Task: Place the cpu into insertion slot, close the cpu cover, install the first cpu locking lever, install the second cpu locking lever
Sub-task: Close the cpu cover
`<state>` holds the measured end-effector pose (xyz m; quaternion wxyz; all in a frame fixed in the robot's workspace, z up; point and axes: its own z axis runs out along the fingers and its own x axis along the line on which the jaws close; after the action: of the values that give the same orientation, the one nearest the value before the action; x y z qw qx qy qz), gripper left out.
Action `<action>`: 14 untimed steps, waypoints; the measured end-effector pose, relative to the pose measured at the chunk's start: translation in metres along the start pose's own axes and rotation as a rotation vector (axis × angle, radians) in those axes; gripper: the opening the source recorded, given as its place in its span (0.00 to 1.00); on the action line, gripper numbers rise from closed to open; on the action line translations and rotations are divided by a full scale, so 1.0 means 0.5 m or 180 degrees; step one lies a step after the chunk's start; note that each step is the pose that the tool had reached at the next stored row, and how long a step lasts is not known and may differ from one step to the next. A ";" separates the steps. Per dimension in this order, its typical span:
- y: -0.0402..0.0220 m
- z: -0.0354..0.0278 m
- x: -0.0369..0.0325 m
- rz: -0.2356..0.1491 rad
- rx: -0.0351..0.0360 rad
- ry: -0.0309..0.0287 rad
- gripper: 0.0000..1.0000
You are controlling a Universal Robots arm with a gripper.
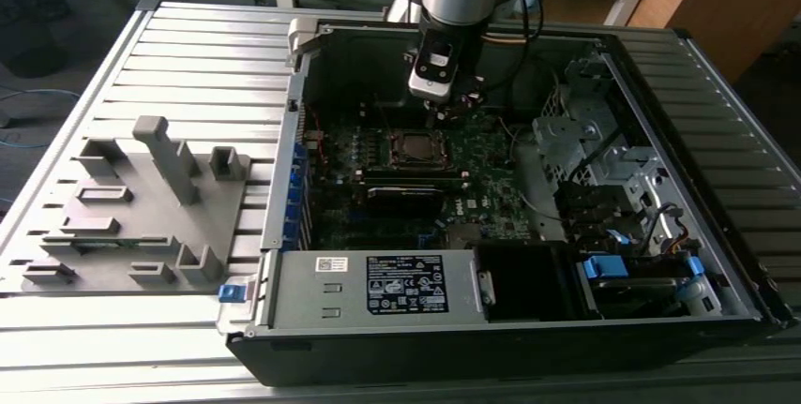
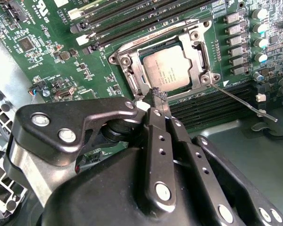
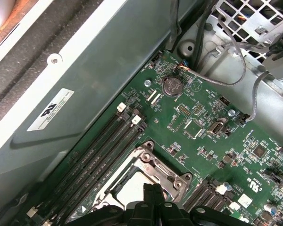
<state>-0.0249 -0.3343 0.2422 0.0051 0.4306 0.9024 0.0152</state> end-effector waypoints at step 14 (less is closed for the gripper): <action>0.000 0.000 0.000 -0.0040 0.0000 0.0001 0.10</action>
<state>-0.0249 -0.3343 0.2422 0.0050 0.4250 0.9050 0.0153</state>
